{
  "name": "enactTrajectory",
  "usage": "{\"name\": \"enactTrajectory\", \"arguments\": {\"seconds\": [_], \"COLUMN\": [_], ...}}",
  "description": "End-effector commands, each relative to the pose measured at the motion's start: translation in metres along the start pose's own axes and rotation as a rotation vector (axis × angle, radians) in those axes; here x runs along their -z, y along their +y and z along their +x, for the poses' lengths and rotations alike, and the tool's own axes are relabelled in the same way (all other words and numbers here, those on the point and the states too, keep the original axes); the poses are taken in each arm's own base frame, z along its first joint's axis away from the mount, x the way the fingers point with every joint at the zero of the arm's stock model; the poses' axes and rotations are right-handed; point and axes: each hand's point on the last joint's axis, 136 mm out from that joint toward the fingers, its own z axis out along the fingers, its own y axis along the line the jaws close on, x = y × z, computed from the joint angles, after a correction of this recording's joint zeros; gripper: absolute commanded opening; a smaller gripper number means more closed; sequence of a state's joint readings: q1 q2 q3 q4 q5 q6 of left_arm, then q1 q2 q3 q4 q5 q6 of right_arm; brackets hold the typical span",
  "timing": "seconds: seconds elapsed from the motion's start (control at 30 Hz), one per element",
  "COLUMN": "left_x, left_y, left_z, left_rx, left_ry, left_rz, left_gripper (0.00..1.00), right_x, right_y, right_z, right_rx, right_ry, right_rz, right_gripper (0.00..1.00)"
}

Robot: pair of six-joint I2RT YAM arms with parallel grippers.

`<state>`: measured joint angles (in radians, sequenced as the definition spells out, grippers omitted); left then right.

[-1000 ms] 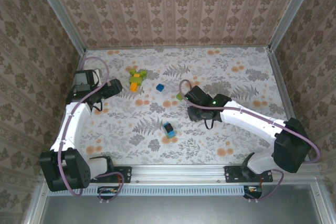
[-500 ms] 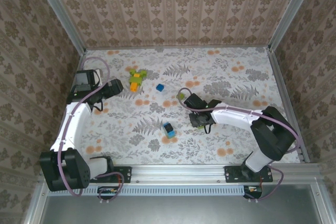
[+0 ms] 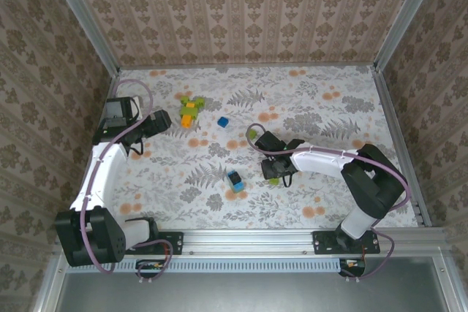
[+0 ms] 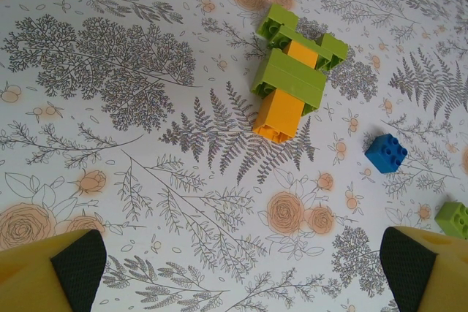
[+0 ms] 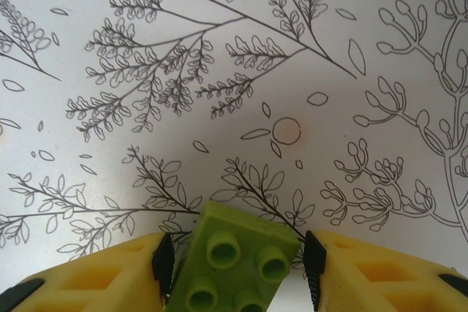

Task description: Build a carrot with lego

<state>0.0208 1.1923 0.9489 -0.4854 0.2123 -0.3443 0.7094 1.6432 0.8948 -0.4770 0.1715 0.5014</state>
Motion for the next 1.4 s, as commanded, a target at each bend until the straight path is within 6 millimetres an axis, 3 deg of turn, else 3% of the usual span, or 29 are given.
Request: {"name": "enactTrajectory", "arguments": {"seconds": [0.0,0.27,0.6,0.9,1.37], "left_x": [0.002,0.002,0.003,0.004,0.002], "left_y": [-0.001,-0.002,-0.003,-0.003,-0.003], "left_z": [-0.002,-0.003,-0.002,-0.003,-0.003], "left_rx": [-0.022,-0.021,-0.023,-0.023,-0.022], "left_ry": [-0.005,-0.006,-0.008,-0.009,-0.004], "left_rz": [0.000,0.003,0.004,0.007,0.003], "left_gripper": [1.00,1.00,1.00,1.00,1.00], "right_x": [0.006,0.018,0.015,0.036,0.066], "right_y": [-0.001,0.008,0.016,0.009,0.006], "right_z": [0.007,0.013,0.017,-0.018,-0.049], "right_rx": [-0.020,-0.088,-0.110,-0.089,0.004], "right_ry": [0.034,0.031,0.039,-0.067,-0.110], "right_rz": [-0.013,-0.087,-0.124,-0.061,-0.013], "right_gripper": [0.54,0.56,0.56,0.56,0.57]}}
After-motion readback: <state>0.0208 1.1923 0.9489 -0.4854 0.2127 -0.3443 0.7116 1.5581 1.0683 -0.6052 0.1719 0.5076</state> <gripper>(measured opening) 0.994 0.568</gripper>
